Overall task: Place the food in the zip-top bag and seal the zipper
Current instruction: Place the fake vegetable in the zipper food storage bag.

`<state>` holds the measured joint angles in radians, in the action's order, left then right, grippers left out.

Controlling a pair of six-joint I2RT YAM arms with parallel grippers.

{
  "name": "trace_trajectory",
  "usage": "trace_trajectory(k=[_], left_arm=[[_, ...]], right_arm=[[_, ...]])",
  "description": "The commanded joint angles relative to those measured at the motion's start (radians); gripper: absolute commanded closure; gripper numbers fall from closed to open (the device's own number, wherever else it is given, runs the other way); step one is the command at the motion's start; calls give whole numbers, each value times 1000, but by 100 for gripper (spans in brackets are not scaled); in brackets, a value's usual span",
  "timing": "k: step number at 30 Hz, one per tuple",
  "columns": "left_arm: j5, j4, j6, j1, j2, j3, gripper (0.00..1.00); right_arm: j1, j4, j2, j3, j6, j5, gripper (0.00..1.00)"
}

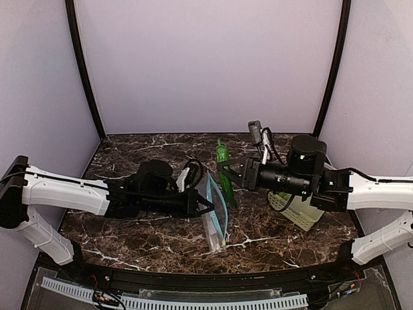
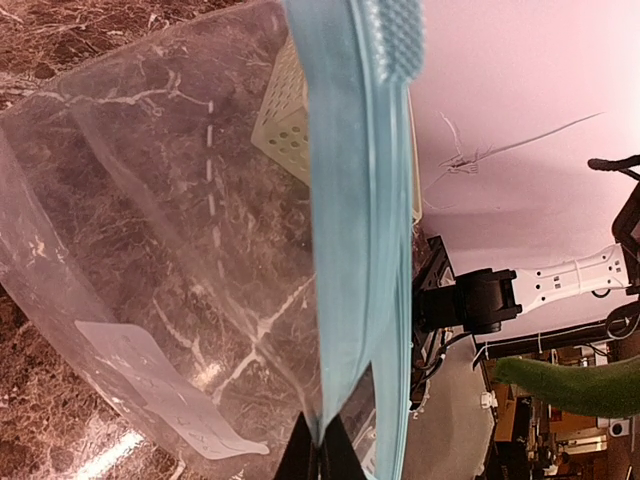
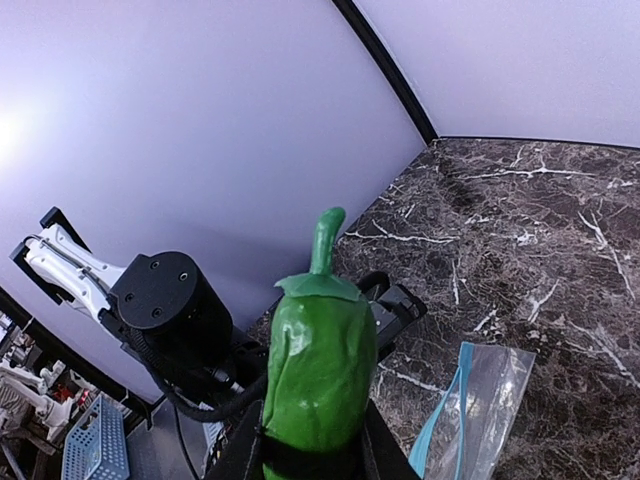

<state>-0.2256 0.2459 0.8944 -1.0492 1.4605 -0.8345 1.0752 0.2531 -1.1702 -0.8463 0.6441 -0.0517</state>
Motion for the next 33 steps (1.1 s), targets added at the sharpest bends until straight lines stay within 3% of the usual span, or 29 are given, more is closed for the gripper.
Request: trace_trajectory(k=[1, 15, 33], left_arm=[[-5, 37, 16, -2, -5, 26, 99], [17, 43, 33, -2, -40, 53, 99], [21, 57, 40, -2, -37, 58, 99]], right_arm=[[27, 154, -59, 21, -20, 76, 100], [49, 384, -133, 111, 37, 191, 100], [70, 407, -179, 71, 34, 206, 100]])
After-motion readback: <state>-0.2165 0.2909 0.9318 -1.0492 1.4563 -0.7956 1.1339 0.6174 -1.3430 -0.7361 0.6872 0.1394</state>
